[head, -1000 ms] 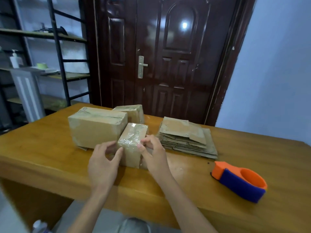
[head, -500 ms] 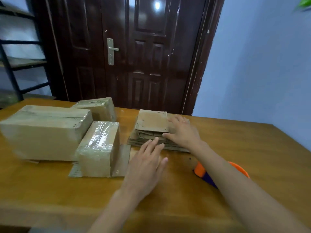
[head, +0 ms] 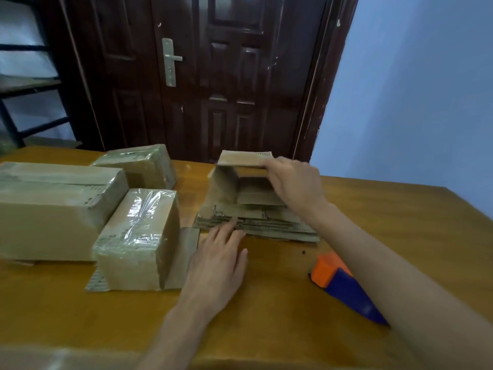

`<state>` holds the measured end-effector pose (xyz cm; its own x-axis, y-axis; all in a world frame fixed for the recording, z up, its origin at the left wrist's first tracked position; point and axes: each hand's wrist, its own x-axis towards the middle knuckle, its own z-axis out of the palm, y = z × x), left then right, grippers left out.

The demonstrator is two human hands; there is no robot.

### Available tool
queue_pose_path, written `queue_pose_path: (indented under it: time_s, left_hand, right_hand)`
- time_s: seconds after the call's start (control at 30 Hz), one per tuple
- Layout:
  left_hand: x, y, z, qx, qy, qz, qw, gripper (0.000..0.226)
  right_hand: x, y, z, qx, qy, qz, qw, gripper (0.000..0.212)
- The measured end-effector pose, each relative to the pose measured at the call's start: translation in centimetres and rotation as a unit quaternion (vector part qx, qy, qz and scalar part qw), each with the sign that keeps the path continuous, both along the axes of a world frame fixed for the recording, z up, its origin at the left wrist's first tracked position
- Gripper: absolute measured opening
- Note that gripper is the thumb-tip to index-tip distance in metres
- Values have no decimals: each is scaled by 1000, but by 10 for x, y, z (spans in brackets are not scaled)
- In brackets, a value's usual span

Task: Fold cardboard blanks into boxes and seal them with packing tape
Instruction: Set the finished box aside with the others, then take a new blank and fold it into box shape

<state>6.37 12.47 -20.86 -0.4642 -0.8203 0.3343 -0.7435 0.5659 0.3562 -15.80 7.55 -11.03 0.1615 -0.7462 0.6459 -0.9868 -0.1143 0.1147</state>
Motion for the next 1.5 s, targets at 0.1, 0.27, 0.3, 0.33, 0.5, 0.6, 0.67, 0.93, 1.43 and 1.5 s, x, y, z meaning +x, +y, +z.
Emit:
queue_pose_path:
  time_s: [0.1,0.27,0.3,0.33,0.5,0.6,0.67,0.93,1.43,1.5]
  left_hand:
    - [6,2,-1,-29,50,-18,998,45]
    - [9,33,29,61,350,17,935,62]
    - [9,43,40,85,393,21,915,73]
    - [9,54,52,89,417,15,904,80]
    - [15,95,93,-68,379,-42,922,81]
    - [14,97,89,-125,277,-87,949,62]
    - [17,95,81,-109,254,-110,955,53]
    - [36,63,71,-7,349,-115,930,37]
    - [35,57,72,-63,233,-152,959,70]
    - [35,58,71,-71,229,-151,959,72]
  right_hand:
    - [1,13,44,-15,-152,1,988,28]
    - [20,62,102,79,-342,14,936,19]
    - [27,75,109,119,-386,7,915,22]
    - [32,87,112,164,-421,-6,892,24]
    - [52,128,97,344,-508,-49,789,26]
    - [58,143,87,376,-518,-54,766,22]
    - [57,149,83,381,-507,-55,772,17]
    - [38,171,86,448,-373,-29,812,20]
    - [42,156,73,185,54,97,977,48]
    - [47,149,78,233,51,73,968,60]
